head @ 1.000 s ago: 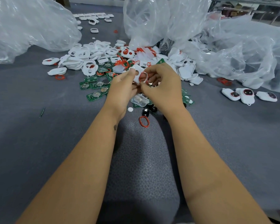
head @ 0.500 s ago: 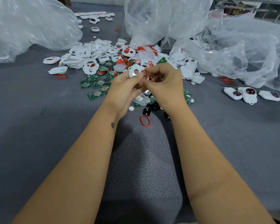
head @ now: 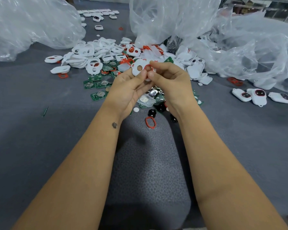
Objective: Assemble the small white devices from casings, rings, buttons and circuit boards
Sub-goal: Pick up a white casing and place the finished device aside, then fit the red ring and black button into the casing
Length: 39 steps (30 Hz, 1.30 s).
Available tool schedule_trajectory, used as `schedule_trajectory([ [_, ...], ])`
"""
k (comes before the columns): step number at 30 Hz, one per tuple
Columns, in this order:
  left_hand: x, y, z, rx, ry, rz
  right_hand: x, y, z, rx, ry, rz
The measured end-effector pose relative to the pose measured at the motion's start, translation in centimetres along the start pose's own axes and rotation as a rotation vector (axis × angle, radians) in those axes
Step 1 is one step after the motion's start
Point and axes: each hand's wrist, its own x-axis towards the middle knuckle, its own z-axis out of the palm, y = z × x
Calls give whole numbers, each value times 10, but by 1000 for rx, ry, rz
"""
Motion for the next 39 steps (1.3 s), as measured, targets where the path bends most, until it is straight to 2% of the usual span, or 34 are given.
schedule_trajectory([
  [10, 0, 0, 1, 62, -28, 2, -2, -6, -1, 25, -35, 3],
  [22, -1, -3, -1, 256, 3, 107, 0, -4, -3, 22, -2, 61],
  [27, -1, -3, -1, 484, 22, 181, -2, -3, -3, -136, 87, 20],
  [33, -1, -3, 2, 527, -7, 201, -2, -2, -1, -272, 184, -47],
  [39, -1, -6, 3, 473, 85, 180, 0, -2, -1, -486, 78, -109],
])
